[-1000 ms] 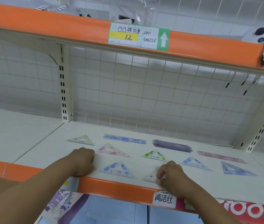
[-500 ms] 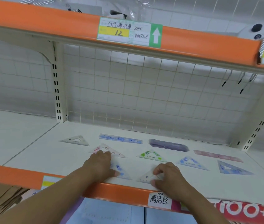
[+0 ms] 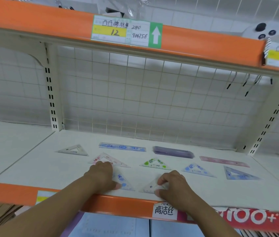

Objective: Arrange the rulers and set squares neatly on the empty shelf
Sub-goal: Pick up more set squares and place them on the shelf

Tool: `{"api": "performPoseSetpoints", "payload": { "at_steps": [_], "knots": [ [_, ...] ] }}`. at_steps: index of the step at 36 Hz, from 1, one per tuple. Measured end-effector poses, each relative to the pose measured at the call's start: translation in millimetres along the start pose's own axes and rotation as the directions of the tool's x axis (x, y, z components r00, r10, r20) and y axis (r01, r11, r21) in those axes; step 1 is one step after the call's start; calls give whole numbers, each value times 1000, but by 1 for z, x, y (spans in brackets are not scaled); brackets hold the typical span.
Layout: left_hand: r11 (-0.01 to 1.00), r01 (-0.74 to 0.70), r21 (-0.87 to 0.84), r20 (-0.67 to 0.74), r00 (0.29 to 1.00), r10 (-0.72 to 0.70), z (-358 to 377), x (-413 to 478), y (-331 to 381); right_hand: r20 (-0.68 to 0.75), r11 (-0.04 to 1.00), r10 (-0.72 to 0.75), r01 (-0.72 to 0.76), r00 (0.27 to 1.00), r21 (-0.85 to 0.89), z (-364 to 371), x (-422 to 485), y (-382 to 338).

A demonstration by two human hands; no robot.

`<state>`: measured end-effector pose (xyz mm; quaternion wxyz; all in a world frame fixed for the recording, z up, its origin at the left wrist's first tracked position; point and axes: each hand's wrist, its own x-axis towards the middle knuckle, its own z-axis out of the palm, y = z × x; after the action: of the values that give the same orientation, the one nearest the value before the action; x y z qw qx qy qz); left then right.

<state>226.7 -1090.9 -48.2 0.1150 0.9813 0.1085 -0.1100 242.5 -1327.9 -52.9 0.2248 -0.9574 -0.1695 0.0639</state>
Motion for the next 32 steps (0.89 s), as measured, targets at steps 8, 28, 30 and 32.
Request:
{"api": "performPoseSetpoints", "payload": {
  "at_steps": [8,28,30,32],
  "knots": [
    [1000,2,-19,14,1000,-2,1,2,-1,9,1000,-3,3,1000,-28,2,2,-1],
    [999,-31,-29,14,999,32,0,1,-4,10,999,-2,2,1000,-37,3,5,-2],
    [999,-37,-37,9,999,38,0,0,-5,6,1000,-12,13,1000,-24,4,5,0],
    [998,-43,-45,1,999,43,1,-1,-6,10,1000,-12,12,1000,-3,4,4,1]
  ]
}}
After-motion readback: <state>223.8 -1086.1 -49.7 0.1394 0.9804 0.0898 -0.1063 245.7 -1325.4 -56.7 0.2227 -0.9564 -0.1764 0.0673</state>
